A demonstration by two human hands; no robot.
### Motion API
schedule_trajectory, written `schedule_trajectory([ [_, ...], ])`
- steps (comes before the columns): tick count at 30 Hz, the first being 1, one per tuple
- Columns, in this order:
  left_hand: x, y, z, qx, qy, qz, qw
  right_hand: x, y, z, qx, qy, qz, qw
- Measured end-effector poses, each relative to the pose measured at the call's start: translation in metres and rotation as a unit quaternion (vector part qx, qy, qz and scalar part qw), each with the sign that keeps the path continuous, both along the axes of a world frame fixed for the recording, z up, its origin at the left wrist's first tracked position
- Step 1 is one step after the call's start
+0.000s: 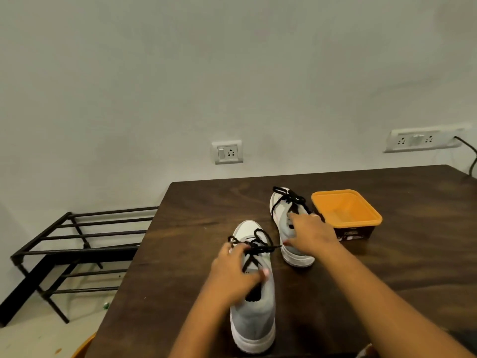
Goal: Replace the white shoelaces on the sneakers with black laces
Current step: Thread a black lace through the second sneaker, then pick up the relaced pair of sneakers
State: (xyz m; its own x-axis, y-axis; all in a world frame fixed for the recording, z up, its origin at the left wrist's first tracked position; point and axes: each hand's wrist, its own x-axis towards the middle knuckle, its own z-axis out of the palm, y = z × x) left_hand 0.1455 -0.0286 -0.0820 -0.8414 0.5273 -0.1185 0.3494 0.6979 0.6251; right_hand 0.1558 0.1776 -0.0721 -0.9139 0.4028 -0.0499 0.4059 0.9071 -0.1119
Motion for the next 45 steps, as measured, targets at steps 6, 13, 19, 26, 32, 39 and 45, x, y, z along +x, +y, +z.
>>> schedule_trajectory([
  [6,0.047,0.01,-0.02,-0.151,0.013,-0.038,0.988,0.014,-0.015,-0.009,0.026,-0.02,0.017,0.999],
  [13,0.054,0.017,-0.011,-0.127,0.122,-0.046,0.983,0.047,-0.046,-0.012,-0.062,-0.046,0.063,0.995],
  [19,0.065,0.016,0.01,-0.166,0.129,-0.059,0.976,0.082,-0.064,-0.018,-0.091,-0.034,0.075,0.992],
  [26,0.066,0.017,0.014,-0.188,0.144,-0.069,0.969,0.083,-0.068,-0.021,-0.101,-0.05,0.057,0.992],
  [32,0.023,0.037,0.001,-0.188,0.165,-0.075,0.965,0.05,-0.051,-0.021,-0.119,-0.044,0.093,0.987],
  [39,-0.077,0.072,-0.01,-0.17,0.146,-0.063,0.973,-0.045,-0.012,-0.036,-0.103,0.003,0.153,0.983],
  [45,-0.155,0.096,-0.017,-0.15,0.146,-0.073,0.975,-0.114,0.01,-0.044,-0.136,-0.006,0.147,0.98],
])
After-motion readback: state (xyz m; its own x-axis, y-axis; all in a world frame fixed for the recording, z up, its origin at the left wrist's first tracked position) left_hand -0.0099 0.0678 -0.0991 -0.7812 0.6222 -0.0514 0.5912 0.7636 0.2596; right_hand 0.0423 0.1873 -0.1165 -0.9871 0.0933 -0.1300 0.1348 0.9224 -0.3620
